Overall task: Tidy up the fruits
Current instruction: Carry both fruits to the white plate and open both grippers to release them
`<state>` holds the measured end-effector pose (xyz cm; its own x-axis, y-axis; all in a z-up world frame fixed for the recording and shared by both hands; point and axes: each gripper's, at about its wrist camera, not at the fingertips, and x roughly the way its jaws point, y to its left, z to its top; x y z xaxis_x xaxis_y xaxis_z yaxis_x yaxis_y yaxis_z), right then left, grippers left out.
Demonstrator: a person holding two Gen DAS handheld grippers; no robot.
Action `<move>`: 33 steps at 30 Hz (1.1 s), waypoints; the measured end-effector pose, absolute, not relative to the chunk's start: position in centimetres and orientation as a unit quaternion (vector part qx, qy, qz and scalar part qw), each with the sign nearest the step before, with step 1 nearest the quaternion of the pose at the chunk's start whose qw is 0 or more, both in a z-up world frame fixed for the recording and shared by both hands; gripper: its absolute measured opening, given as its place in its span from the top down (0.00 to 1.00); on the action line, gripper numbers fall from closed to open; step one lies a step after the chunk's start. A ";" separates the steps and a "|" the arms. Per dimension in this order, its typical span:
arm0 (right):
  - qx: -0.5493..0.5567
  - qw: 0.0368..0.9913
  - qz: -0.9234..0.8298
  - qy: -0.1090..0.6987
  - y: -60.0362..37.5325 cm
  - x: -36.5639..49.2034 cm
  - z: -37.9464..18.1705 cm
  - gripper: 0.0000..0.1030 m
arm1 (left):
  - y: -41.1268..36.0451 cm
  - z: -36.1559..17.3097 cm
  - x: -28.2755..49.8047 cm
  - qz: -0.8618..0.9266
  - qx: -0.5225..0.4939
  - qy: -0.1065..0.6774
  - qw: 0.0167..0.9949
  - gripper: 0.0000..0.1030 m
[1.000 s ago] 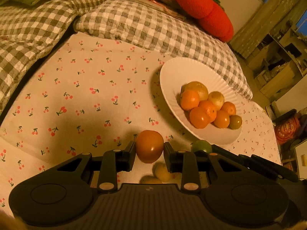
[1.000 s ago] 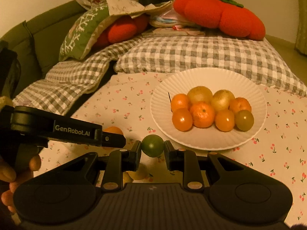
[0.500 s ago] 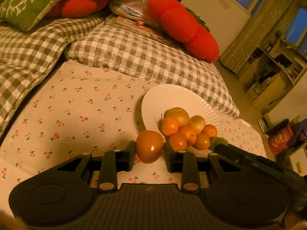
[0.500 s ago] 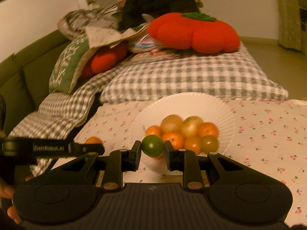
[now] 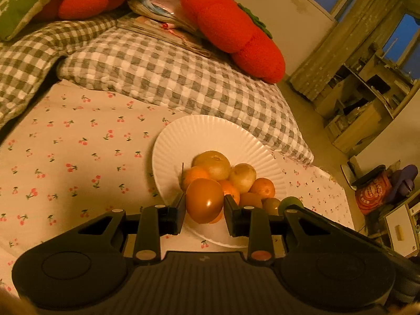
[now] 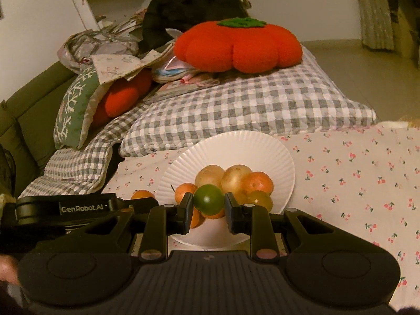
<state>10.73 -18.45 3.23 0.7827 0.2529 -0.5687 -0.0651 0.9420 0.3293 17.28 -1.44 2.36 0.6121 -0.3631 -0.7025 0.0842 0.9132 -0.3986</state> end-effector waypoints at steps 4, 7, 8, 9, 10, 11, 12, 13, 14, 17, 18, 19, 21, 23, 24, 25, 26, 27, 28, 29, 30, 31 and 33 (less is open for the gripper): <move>0.149 0.924 0.077 0.343 -18.3 11.4 1.8 0.78 | -1.9 1.5 17.7 -0.123 -0.155 0.428 0.882 0.84; 0.151 0.921 0.074 0.350 -18.3 11.6 1.4 0.78 | -1.8 1.1 18.1 -0.121 -0.154 0.430 0.882 0.84; 0.151 0.921 0.074 0.351 -18.3 11.5 1.3 0.78 | -1.7 0.9 18.2 -0.121 -0.153 0.430 0.881 0.84; 0.151 0.921 0.074 0.351 -18.3 11.5 1.2 0.78 | -1.6 0.8 18.3 -0.121 -0.152 0.430 0.881 0.84; 0.151 0.921 0.075 0.351 -18.3 11.5 1.1 0.78 | -1.6 0.7 18.4 -0.122 -0.151 0.431 0.881 0.84; 0.152 0.921 0.076 0.351 -18.3 11.5 1.1 0.78 | -1.7 0.6 18.4 -0.124 -0.150 0.433 0.880 0.84; 0.153 0.921 0.077 0.351 -18.3 11.5 1.0 0.78 | -1.7 0.5 18.5 -0.126 -0.150 0.435 0.879 0.84; 0.153 0.920 0.078 0.351 -18.3 11.5 0.9 0.78 | -1.8 0.4 18.5 -0.127 -0.148 0.435 0.879 0.84; 0.153 0.920 0.079 0.352 -18.3 11.4 0.9 0.78 | -1.8 0.3 18.6 -0.129 -0.147 0.436 0.879 0.84; 0.149 0.919 0.079 0.356 -18.2 11.6 0.6 0.78 | -2.0 0.0 18.7 -0.132 -0.142 0.437 0.878 0.83; 0.149 0.919 0.079 0.357 -18.2 11.6 0.5 0.78 | -2.0 0.0 18.7 -0.133 -0.141 0.435 0.879 0.83; 0.149 0.918 0.079 0.358 -18.1 11.6 0.4 0.78 | -2.0 0.0 18.7 -0.134 -0.140 0.435 0.879 0.83; 0.154 0.916 0.081 0.361 -18.1 11.8 0.2 0.77 | -2.1 0.0 18.7 -0.133 -0.138 0.434 0.880 0.82; 0.161 0.914 0.082 0.364 -18.2 11.8 0.1 0.77 | -2.0 0.0 18.7 -0.131 -0.136 0.431 0.882 0.80; 0.164 0.913 0.081 0.364 -18.3 11.8 0.0 0.77 | -1.9 0.0 18.8 -0.132 -0.138 0.431 0.882 0.79; 0.166 0.913 0.080 0.364 -18.4 11.8 0.0 0.76 | -1.8 0.0 18.8 -0.131 -0.139 0.429 0.883 0.78; 0.167 0.913 0.080 0.364 -18.4 11.8 -0.1 0.76 | -1.7 0.0 18.9 -0.131 -0.141 0.429 0.883 0.77; 0.169 0.913 0.080 0.363 -18.5 11.7 -0.1 0.76 | -1.6 0.0 18.9 -0.131 -0.144 0.428 0.883 0.76; 0.173 0.912 0.082 0.363 -18.5 11.7 -0.1 0.75 | -1.5 0.0 19.0 -0.131 -0.147 0.427 0.883 0.75; 0.177 0.911 0.084 0.363 -18.6 11.7 -0.2 0.75 | -1.5 0.0 19.0 -0.130 -0.149 0.426 0.883 0.74; 0.181 0.910 0.086 0.363 -18.6 11.8 -0.2 0.75 | -1.5 0.0 19.0 -0.129 -0.149 0.426 0.883 0.71; 0.183 0.909 0.087 0.363 -18.6 11.8 -0.2 0.75 | -1.6 0.0 19.1 -0.128 -0.149 0.425 0.884 0.68; 0.182 0.910 0.085 0.362 -18.6 11.7 -0.1 0.75 | -1.6 0.1 19.0 -0.127 -0.147 0.422 0.885 0.60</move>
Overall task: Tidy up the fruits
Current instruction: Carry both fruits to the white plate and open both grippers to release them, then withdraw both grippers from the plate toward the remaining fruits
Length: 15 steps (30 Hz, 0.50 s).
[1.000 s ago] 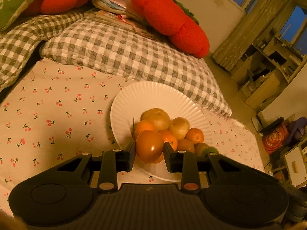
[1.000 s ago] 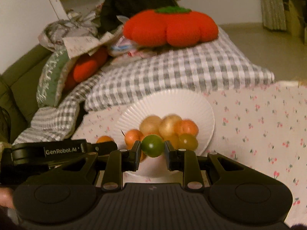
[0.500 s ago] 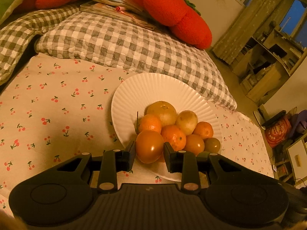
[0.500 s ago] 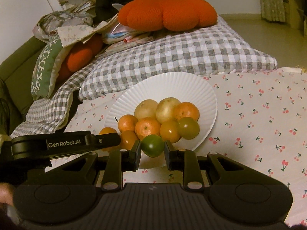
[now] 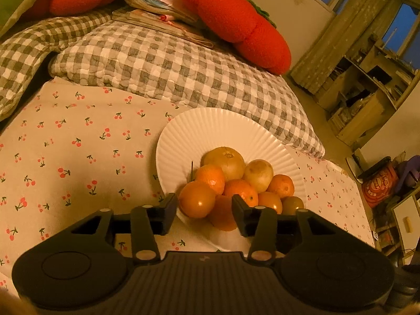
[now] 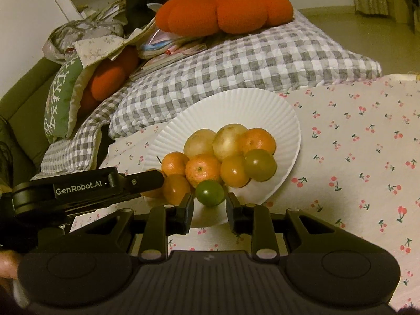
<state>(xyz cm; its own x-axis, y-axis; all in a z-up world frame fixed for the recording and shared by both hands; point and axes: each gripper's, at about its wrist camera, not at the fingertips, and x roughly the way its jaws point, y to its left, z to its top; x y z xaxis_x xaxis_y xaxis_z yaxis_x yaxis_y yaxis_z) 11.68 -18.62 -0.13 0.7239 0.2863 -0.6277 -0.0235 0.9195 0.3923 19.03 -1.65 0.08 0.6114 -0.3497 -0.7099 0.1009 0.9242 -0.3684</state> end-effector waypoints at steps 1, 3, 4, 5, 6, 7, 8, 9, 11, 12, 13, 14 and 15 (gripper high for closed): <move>0.183 0.911 0.084 0.360 -18.7 11.6 0.0 0.75 | -1.7 0.2 19.0 -0.127 -0.148 0.420 0.887 0.56; 0.189 0.911 0.081 0.357 -18.9 11.5 0.3 0.75 | -1.6 0.5 18.9 -0.128 -0.151 0.413 0.889 0.52; 0.193 0.912 0.081 0.354 -19.1 11.4 0.5 0.75 | -1.5 0.7 18.8 -0.130 -0.154 0.409 0.890 0.50; 0.195 0.912 0.080 0.352 -19.2 11.4 0.6 0.75 | -1.4 0.9 18.8 -0.132 -0.158 0.406 0.890 0.49; 0.197 0.913 0.079 0.349 -19.2 11.3 0.8 0.75 | -1.2 1.1 18.7 -0.134 -0.161 0.403 0.891 0.47; 0.196 0.914 0.078 0.347 -19.3 11.2 1.0 0.75 | -1.2 1.2 18.7 -0.133 -0.163 0.402 0.891 0.45; 0.195 0.914 0.077 0.346 -19.2 11.2 1.1 0.75 | -1.1 1.4 18.6 -0.131 -0.162 0.401 0.892 0.44; 0.193 0.915 0.078 0.345 -19.2 11.1 1.2 0.74 | -1.0 1.5 18.5 -0.129 -0.161 0.402 0.892 0.43; 0.193 0.916 0.079 0.344 -19.1 11.0 1.5 0.72 | -0.8 1.6 18.4 -0.126 -0.160 0.404 0.892 0.40; 0.193 0.916 0.079 0.343 -19.2 10.9 1.6 0.72 | -0.6 1.7 18.3 -0.125 -0.162 0.406 0.891 0.39; 0.193 0.917 0.079 0.341 -19.2 10.9 1.8 0.71 | -0.4 1.7 18.2 -0.123 -0.164 0.409 0.889 0.39; 0.193 0.918 0.077 0.339 -19.3 10.8 2.1 0.69 | -0.1 1.7 18.2 -0.121 -0.169 0.411 0.888 0.39; 0.191 0.920 0.075 0.335 -19.4 10.7 2.4 0.68 | 0.3 1.8 18.1 -0.118 -0.175 0.413 0.886 0.39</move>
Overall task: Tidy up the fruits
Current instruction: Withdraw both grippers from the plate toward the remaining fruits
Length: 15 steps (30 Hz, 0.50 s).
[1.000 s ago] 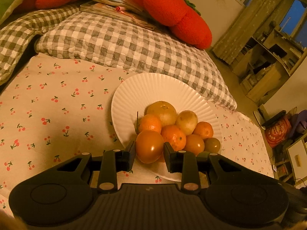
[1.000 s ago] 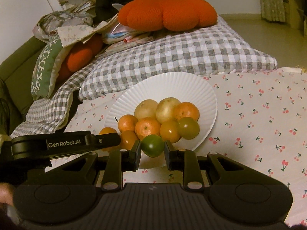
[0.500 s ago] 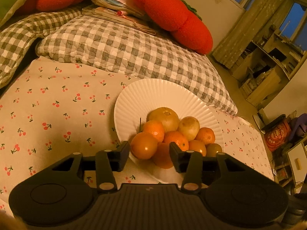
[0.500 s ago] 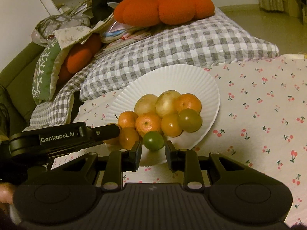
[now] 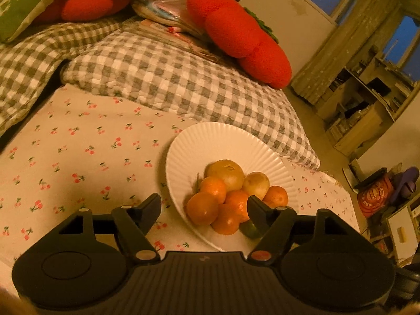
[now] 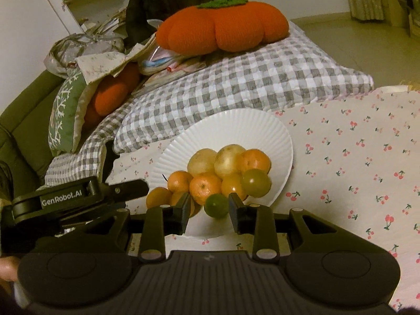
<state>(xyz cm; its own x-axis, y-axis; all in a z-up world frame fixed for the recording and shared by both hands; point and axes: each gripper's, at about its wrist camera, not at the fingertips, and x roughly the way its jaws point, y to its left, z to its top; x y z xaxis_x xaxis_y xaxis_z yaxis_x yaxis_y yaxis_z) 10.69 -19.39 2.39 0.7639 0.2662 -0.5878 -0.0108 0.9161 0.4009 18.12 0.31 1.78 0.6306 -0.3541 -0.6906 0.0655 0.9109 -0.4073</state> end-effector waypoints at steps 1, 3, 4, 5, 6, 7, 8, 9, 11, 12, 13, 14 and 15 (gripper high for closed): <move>0.187 0.922 0.073 0.331 -19.4 10.5 2.7 0.65 | 0.7 1.8 18.0 -0.116 -0.181 0.415 0.884 0.39; 0.178 0.927 0.068 0.324 -19.5 10.2 3.5 0.61 | 1.4 2.1 17.8 -0.109 -0.189 0.417 0.882 0.35; 0.174 0.928 0.067 0.322 -19.5 9.9 3.8 0.58 | 1.8 2.2 17.7 -0.104 -0.190 0.418 0.882 0.34; 0.170 0.930 0.067 0.320 -19.5 9.8 4.1 0.55 | 2.1 2.3 17.5 -0.099 -0.188 0.419 0.883 0.33; 0.166 0.931 0.069 0.318 -19.4 9.6 4.3 0.54 | 2.4 2.4 17.4 -0.094 -0.185 0.421 0.883 0.33; 0.160 0.933 0.071 0.316 -19.2 9.5 4.5 0.54 | 2.6 2.5 17.2 -0.091 -0.182 0.423 0.883 0.33; 0.154 0.934 0.073 0.315 -19.1 9.3 4.6 0.54 | 2.8 2.5 17.0 -0.089 -0.181 0.425 0.882 0.33; 0.147 0.935 0.073 0.313 -18.9 9.2 4.8 0.53 | 2.9 2.6 16.8 -0.089 -0.182 0.427 0.881 0.33; 0.127 0.939 0.071 0.310 -18.4 8.8 5.1 0.50 | 3.1 2.8 16.3 -0.090 -0.181 0.429 0.880 0.33; 0.117 0.941 0.069 0.309 -18.2 8.7 5.2 0.49 | 3.1 3.0 16.1 -0.090 -0.179 0.430 0.880 0.33; 0.107 0.943 0.068 0.307 -18.1 8.5 5.3 0.47 | 3.1 3.2 15.8 -0.090 -0.174 0.429 0.882 0.32; 0.099 0.944 0.068 0.306 -17.9 8.3 5.4 0.44 | 3.0 3.4 15.5 -0.089 -0.167 0.427 0.884 0.32; 0.093 0.945 0.070 0.306 -17.7 8.2 5.5 0.42 | 3.0 3.6 15.2 -0.086 -0.159 0.425 0.887 0.30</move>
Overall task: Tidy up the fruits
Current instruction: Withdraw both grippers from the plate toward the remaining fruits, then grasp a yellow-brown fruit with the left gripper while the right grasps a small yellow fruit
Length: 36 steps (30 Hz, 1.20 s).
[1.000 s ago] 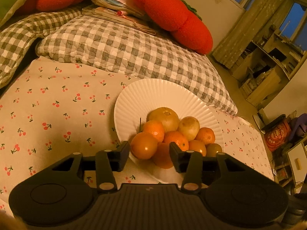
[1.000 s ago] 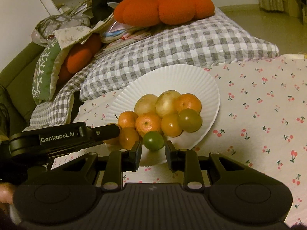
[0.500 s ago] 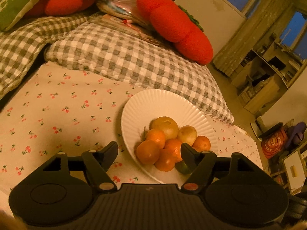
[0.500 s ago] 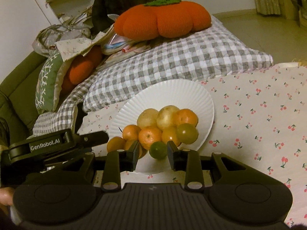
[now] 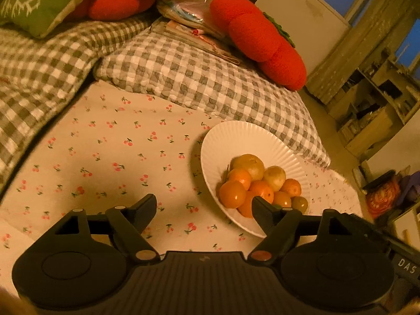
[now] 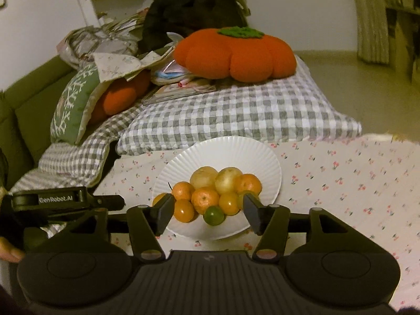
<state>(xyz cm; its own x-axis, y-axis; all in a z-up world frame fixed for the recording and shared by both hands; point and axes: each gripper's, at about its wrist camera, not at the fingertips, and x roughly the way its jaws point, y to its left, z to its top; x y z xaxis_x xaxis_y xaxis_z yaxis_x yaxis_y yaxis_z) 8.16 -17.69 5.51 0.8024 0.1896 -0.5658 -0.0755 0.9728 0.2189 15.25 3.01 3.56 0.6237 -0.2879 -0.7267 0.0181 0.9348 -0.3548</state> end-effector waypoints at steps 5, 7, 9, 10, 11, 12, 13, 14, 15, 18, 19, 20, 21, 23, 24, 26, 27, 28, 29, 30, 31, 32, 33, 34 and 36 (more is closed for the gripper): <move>0.056 0.944 0.086 0.313 -16.5 7.2 5.5 0.35 | 3.2 3.8 14.5 -0.052 -0.109 0.420 0.899 0.29; 0.034 0.945 0.089 0.314 -15.9 6.8 5.4 0.33 | 3.6 3.7 14.3 -0.039 -0.097 0.422 0.900 0.29; 0.023 0.944 0.096 0.316 -15.4 6.4 5.3 0.32 | 4.1 3.6 14.1 -0.030 -0.093 0.424 0.900 0.29; 0.019 0.943 0.100 0.317 -15.1 6.2 5.3 0.31 | 4.3 3.6 13.9 -0.027 -0.091 0.425 0.900 0.29; 0.014 0.942 0.104 0.317 -14.8 5.9 5.2 0.31 | 4.4 3.6 13.8 -0.024 -0.089 0.425 0.900 0.29; 0.008 0.942 0.107 0.318 -14.5 5.8 5.1 0.31 | 4.5 3.6 13.6 -0.020 -0.085 0.425 0.901 0.29; -0.001 0.942 0.109 0.318 -14.2 5.7 5.1 0.30 | 4.6 3.5 13.4 -0.018 -0.082 0.425 0.901 0.29; -0.009 0.941 0.111 0.318 -14.0 5.5 5.0 0.29 | 4.7 3.5 13.2 -0.015 -0.079 0.426 0.901 0.29; -0.014 0.941 0.113 0.318 -13.7 5.3 5.0 0.29 | 4.8 3.5 13.0 -0.014 -0.077 0.428 0.900 0.29; -0.020 0.940 0.120 0.319 -13.4 5.0 4.9 0.28 | 5.0 3.5 12.2 -0.015 -0.076 0.430 0.899 0.29; -0.021 0.939 0.122 0.320 -13.3 4.9 4.9 0.28 | 5.1 3.5 12.0 -0.014 -0.075 0.430 0.900 0.29; -0.023 0.939 0.124 0.321 -13.2 4.8 4.8 0.28 | 5.2 3.5 11.8 -0.013 -0.073 0.430 0.900 0.29; -0.025 0.938 0.126 0.321 -13.1 4.7 4.8 0.28 | 5.3 3.5 11.7 -0.011 -0.071 0.430 0.900 0.29; -0.027 0.937 0.128 0.323 -13.0 4.5 4.7 0.27 | 5.7 3.4 11.4 -0.008 -0.068 0.431 0.900 0.29; -0.028 0.937 0.129 0.324 -12.9 4.4 4.6 0.26 | 5.9 3.3 11.4 -0.007 -0.069 0.433 0.899 0.29; -0.030 0.935 0.130 0.328 -12.7 4.4 4.5 0.26 | 6.4 3.1 11.3 -0.005 -0.073 0.437 0.896 0.29; -0.033 0.935 0.130 0.330 -12.6 4.3 4.4 0.25 | 6.7 2.9 11.2 -0.005 -0.075 0.440 0.895 0.29; -0.036 0.934 0.131 0.332 -12.5 4.4 4.3 0.25 | 6.9 2.8 11.1 -0.005 -0.076 0.442 0.894 0.29; -0.040 0.933 0.131 0.334 -12.4 4.4 4.2 0.25 | 7.1 2.8 11.0 -0.006 -0.078 0.444 0.892 0.29; -0.042 0.932 0.132 0.335 -12.2 4.4 4.1 0.25 | 7.3 2.7 10.9 -0.006 -0.080 0.446 0.892 0.29; -0.043 0.931 0.134 0.337 -12.1 4.4 4.0 0.25 | 7.5 2.6 10.7 -0.007 -0.081 0.447 0.891 0.29; -0.042 0.930 0.136 0.339 -12.0 4.5 3.9 0.25 | 7.6 2.5 10.6 -0.008 -0.081 0.448 0.890 0.29; -0.042 0.929 0.138 0.341 -11.9 4.6 3.9 0.25 | 7.7 2.4 10.4 -0.010 -0.081 0.450 0.889 0.29; -0.043 0.928 0.139 0.343 -11.8 4.6 3.8 0.25 | 7.7 2.2 10.2 -0.012 -0.081 0.453 0.888 0.30; -0.047 0.926 0.141 0.346 -11.7 4.6 3.6 0.24 | 7.7 1.9 9.9 -0.017 -0.083 0.460 0.884 0.30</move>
